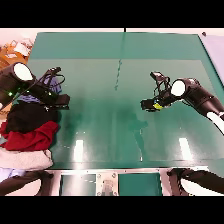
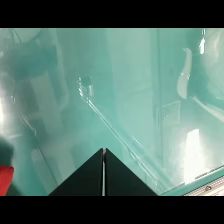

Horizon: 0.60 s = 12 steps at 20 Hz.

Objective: Fold the shirts.

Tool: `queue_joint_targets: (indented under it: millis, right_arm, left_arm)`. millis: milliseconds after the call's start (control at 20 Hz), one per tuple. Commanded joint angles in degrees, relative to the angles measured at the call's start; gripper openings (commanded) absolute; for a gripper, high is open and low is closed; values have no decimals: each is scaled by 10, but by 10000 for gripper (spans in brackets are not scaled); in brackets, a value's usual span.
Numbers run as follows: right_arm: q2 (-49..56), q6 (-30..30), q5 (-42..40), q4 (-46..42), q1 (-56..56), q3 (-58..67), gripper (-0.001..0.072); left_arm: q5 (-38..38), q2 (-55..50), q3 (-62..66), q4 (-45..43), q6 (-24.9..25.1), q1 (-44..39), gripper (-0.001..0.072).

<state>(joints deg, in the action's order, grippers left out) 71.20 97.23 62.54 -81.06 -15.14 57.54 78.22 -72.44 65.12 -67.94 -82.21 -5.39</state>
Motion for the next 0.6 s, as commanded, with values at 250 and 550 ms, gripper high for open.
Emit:
queue_joint_targets:
  millis: [250, 550]
  right_arm:
    - [0, 0, -34, 0, 0, 0, 17]
    - [9, 0, -70, 0, 0, 0, 18]
  left_arm:
    - [-110, 0, 0, 42, -5, 0, 29]
    - [-236, -1, 5, -33, -14, 6, 720]
